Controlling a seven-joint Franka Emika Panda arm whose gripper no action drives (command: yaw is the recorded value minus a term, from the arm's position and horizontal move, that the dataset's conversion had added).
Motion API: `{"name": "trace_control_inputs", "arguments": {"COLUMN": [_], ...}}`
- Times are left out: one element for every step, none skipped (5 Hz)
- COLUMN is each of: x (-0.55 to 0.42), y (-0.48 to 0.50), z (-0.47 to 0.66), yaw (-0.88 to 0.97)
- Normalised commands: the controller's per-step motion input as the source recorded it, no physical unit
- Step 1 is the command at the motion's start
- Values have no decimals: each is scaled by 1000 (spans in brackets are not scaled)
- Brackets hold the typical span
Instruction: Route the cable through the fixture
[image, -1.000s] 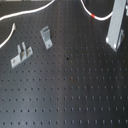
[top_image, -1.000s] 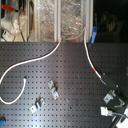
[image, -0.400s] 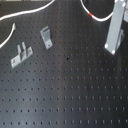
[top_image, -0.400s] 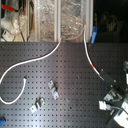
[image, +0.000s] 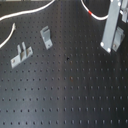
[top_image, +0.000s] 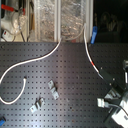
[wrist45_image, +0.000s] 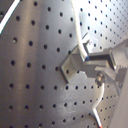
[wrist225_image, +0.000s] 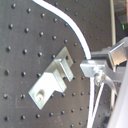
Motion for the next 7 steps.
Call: {"name": "trace_control_inputs", "arguments": {"x": [-314, -134, -23, -256, -278, -306, -313], "y": [80, 35, -19, -72, -100, -112, -29], "z": [5, 2, 1, 90, 116, 104, 38], "yaw": [454, 57, 0, -80, -517, -471, -128]}}
